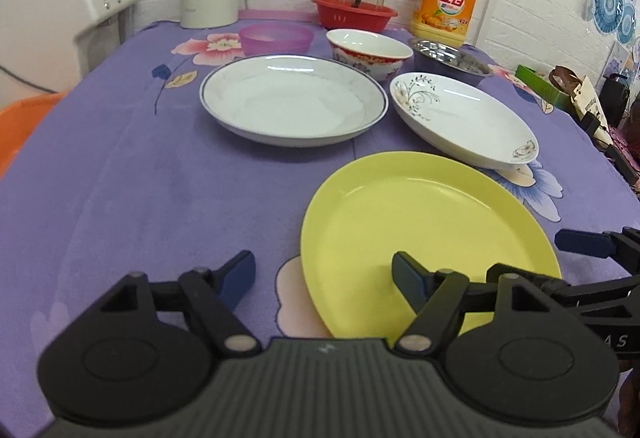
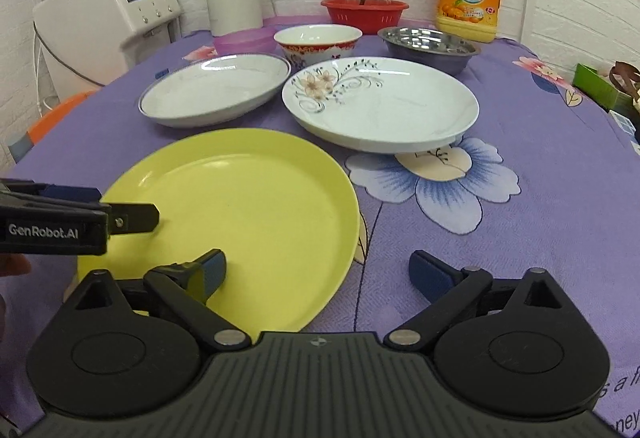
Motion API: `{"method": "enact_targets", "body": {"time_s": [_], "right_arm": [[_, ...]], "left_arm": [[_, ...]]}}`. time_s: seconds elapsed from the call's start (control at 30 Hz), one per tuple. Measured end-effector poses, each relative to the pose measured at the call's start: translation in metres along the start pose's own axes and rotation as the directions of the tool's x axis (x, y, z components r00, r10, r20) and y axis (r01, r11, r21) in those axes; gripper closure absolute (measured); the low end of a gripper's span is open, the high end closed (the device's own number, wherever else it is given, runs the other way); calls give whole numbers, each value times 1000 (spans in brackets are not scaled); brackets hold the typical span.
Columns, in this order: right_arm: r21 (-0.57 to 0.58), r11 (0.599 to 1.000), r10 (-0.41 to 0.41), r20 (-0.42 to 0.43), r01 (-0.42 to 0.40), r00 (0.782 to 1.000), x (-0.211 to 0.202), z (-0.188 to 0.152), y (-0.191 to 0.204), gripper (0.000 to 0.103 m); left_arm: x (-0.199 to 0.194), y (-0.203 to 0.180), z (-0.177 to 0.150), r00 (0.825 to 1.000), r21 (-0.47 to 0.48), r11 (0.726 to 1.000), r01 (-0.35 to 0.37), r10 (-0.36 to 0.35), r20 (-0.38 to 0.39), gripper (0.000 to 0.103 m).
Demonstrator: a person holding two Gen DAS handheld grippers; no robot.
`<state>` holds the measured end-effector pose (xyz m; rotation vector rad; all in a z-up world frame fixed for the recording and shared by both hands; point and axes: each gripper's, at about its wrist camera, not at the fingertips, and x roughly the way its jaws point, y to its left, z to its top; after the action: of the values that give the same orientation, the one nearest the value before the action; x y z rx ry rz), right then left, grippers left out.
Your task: Organize plates and bowls
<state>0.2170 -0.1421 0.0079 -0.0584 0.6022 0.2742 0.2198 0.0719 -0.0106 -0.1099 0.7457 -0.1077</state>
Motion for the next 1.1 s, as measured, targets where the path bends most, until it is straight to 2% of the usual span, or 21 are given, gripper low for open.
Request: {"method": "enact_targets", "body": {"time_s": [0.07,0.13,0.23,0.27,0.3,0.37,0.47,0.6,0.73,0.83,0.93,1.1], "right_arm": [[-38,999,-33,9,34,999,0,3,3,0],[-40,999,-33,-17,32,999,6,1,0,0],[2,1000,0,-36,0,999,11,-2,-5,0],[-8,1000,0,-31,0,1000,10,-1,-3,0],[-13,1000,11,-23,-11,1000,10,-1,-1,0],[-10,1000,24,-8,-24,1000,8,-3,3,10],[9,1000,1,8,-1,1000,7,-5,7,10],[4,1000,-11,17,11,1000,0,-3,20,10],[-14,999,32,52,-31,998,-5,1,42,10],[-37,996,87,58,-85,995,-1,6,63,10],[-55,991,122,55,-119,991,3,9,77,10],[-69,994,93,39,-90,995,8,8,85,8]], "left_arm": [[2,-3,2,1000,9,1000,4,-4,-3,29],[6,-7,2,1000,33,999,-21,21,-6,30],[8,-14,2,999,70,997,-32,32,-2,42],[7,-15,2,1000,74,997,-17,17,-2,52],[7,-17,2,1000,84,996,-11,11,-1,55],[7,-17,1,1000,76,997,-19,18,6,60],[5,-15,1,1000,52,998,-20,19,12,69],[-3,-11,0,999,39,998,-45,45,11,69],[-25,10,-1,995,-4,996,-89,89,37,69],[-38,30,-5,988,-31,989,-143,145,46,69],[-46,47,-9,985,-63,984,-166,169,43,69],[-41,50,-11,985,-60,984,-165,168,46,69]]}}
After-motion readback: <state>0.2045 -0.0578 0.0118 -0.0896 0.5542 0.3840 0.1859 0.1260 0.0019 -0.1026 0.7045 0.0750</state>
